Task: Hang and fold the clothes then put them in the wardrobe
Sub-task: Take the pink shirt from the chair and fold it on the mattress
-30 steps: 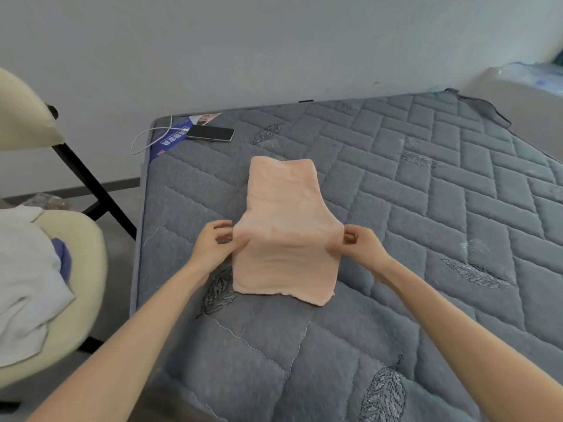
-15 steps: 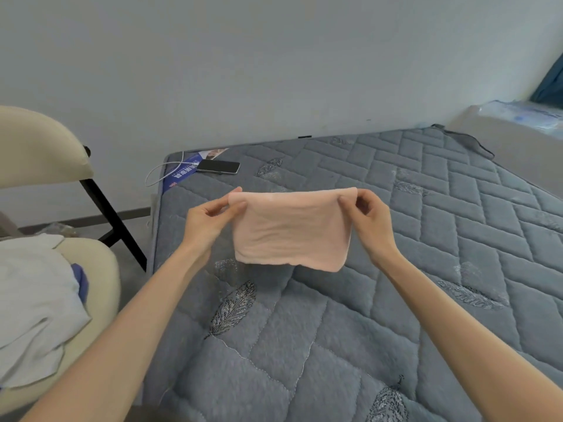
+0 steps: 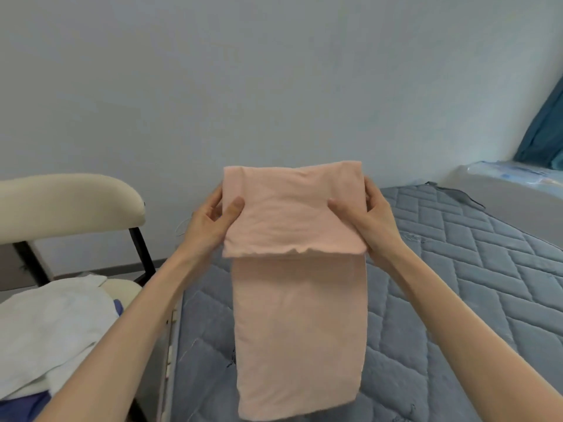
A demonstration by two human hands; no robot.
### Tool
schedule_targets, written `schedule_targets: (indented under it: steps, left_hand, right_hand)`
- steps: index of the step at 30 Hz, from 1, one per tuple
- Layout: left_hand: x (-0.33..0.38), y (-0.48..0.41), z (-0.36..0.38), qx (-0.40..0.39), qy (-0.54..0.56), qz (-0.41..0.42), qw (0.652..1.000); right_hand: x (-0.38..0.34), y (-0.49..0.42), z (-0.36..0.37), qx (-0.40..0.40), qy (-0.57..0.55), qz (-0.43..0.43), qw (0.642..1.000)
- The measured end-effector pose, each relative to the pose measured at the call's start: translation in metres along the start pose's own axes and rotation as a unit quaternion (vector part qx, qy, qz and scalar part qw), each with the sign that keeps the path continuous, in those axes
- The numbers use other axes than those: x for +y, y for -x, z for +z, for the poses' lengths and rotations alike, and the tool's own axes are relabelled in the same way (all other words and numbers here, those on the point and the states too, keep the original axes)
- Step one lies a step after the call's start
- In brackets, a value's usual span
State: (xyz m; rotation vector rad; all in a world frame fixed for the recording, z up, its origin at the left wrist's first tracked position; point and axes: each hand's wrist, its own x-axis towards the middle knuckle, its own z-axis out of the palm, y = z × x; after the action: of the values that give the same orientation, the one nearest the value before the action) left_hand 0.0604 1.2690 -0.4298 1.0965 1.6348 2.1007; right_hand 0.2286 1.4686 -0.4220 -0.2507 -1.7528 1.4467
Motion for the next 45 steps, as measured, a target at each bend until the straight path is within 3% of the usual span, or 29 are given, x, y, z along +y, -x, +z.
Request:
schedule_targets:
  steps: [4, 9, 19, 24, 32, 36, 41, 45]
  left_hand:
    - [-0.019, 0.029, -0.011, -0.037, 0.004, -0.086, 0.996]
    - [-0.083, 0.056, -0.02, -0.084, -0.109, -0.177, 0.974]
    - [-0.155, 0.019, -0.012, -0.109, -0.247, -0.189, 0.944]
    - [-0.197, -0.003, -0.013, -0.063, -0.299, -0.183, 0.934]
    - [-0.255, -0.026, -0.009, 0.041, -0.303, -0.207, 0.929]
    - [-0.272, -0.035, -0.005, 0.098, -0.352, -0.213, 0.906]
    - [-0.281, -0.031, -0.014, 0.024, -0.401, -0.273, 0.874]
    - [-0.28, -0.019, -0.018, 0.013, -0.279, -0.318, 0.906]
  right_hand:
    - [0.027, 0.02, 0.003, -0.008, -0.006, 0.104, 0.995]
    - [0.085, 0.045, -0.001, -0.039, 0.048, 0.227, 0.972]
    - [0.158, 0.017, -0.014, -0.145, 0.158, 0.245, 0.945]
    - [0.196, -0.002, -0.014, -0.175, 0.219, 0.254, 0.926]
    - [0.253, -0.028, -0.004, -0.076, 0.273, 0.214, 0.935]
    - [0.277, -0.034, -0.002, -0.021, 0.319, 0.215, 0.923]
    - [0.289, -0.023, -0.004, -0.012, 0.335, 0.253, 0.908]
    - [0.29, -0.005, -0.01, 0.0, 0.226, 0.334, 0.915]
